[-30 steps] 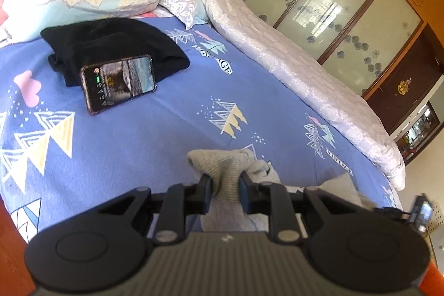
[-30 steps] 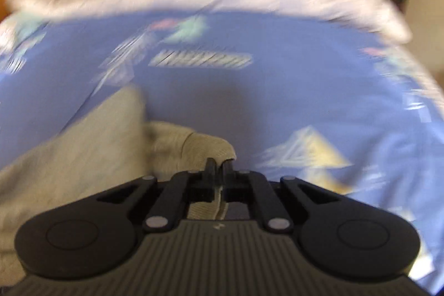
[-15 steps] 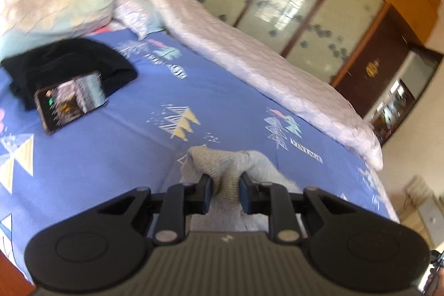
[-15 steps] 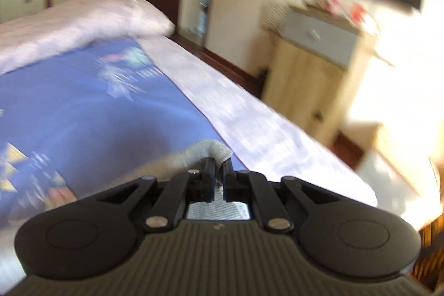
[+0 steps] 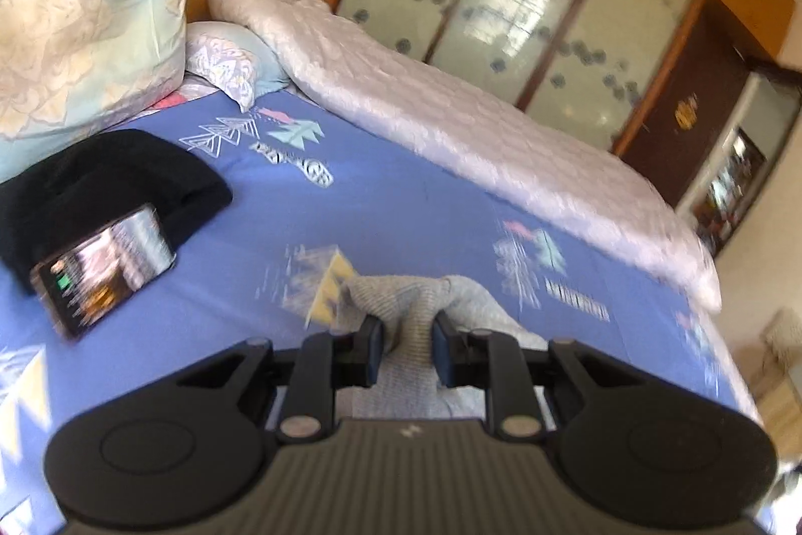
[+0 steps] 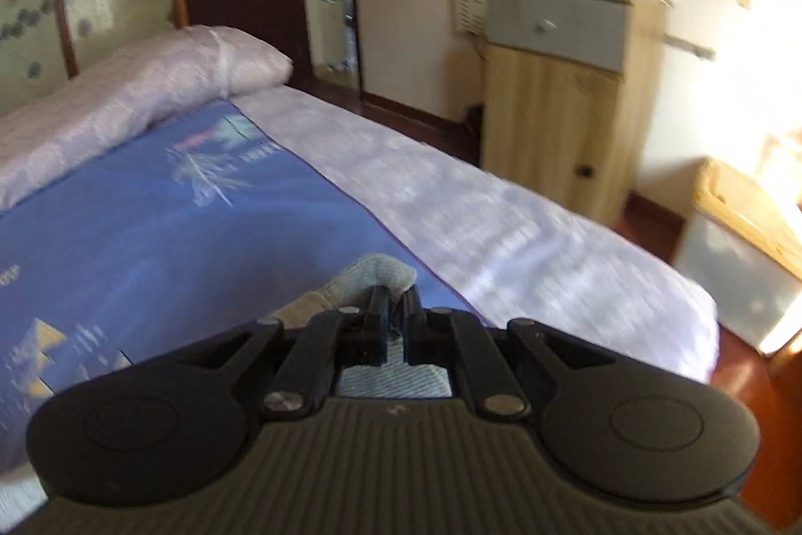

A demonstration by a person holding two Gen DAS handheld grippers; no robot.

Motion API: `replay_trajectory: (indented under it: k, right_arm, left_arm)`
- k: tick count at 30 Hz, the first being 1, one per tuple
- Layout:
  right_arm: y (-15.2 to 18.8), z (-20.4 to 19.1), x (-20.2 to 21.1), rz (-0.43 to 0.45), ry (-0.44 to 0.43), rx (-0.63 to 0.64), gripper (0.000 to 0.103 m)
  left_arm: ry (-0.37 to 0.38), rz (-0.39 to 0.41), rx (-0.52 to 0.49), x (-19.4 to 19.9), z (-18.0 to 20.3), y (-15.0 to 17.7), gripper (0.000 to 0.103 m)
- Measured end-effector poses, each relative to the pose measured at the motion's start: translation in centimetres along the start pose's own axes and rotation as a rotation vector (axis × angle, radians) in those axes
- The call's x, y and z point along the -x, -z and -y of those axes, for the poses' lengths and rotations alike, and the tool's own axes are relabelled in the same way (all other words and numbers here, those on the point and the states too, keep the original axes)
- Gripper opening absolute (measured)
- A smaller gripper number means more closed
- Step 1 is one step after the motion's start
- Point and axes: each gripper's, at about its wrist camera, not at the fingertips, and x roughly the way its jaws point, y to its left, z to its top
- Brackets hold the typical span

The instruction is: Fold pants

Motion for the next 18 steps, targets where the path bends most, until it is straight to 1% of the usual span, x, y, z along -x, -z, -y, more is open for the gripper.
replay_trajectory:
  k: [2, 5, 8, 11, 13, 14, 15, 16, 17, 18]
  right_arm:
    - [-1.9, -2.8, -1.4, 0.010, -0.026, 0.027, 0.007]
    - [-4.5, -7.8, -5.2, -0.033, -0.047, 0.085, 0.007]
    - [-6.1, -12.7, -9.6, -0.064, -0.047, 0.142, 0.007]
    - [-6.8, -16.3, -14.3, -0.078, -0.032, 0.192, 0.007]
    - [-7.0, -18.3, -17.2, -0.084, -0.012, 0.212, 0.007]
    - [-7.3, -19.2, -19.0, -0.088, 0.000, 0.213, 0.008]
    - [-7.1, -19.8, -20.0, -0.094, 0.015, 0.210, 0.009]
    - [-6.9, -20.5, -21.4, -0.106, 0.028, 0.219, 0.010]
    - [-6.5, -21.2, -22.9, -0.126, 0.043, 0.243, 0.019]
    - [-6.0, -21.8, -23.9, -0.135, 0.074, 0.265, 0.026]
  left_arm:
    - [-0.009, -0.002, 0.069, -3.3, -0.4, -1.9, 0.019]
    - [-0.048, -0.037, 0.155, -9.8, -1.0, -3.9, 0.019]
    - [-0.100, -0.096, 0.180, -17.0, -1.3, -4.7, 0.019]
    - [-0.137, -0.145, 0.208, -23.3, -1.5, -4.9, 0.019]
    - [-0.157, -0.171, 0.213, -26.8, -1.5, -4.3, 0.019]
    - [-0.170, -0.186, 0.210, -28.4, -1.5, -3.9, 0.021]
    - [-0.193, -0.204, 0.198, -29.7, -1.4, -3.3, 0.028]
    - [-0.232, -0.228, 0.178, -30.8, -1.2, -2.5, 0.032]
    - [-0.263, -0.247, 0.158, -31.5, -1.1, -1.6, 0.038]
    - [-0.259, -0.243, 0.135, -31.4, -0.8, -1.0, 0.041]
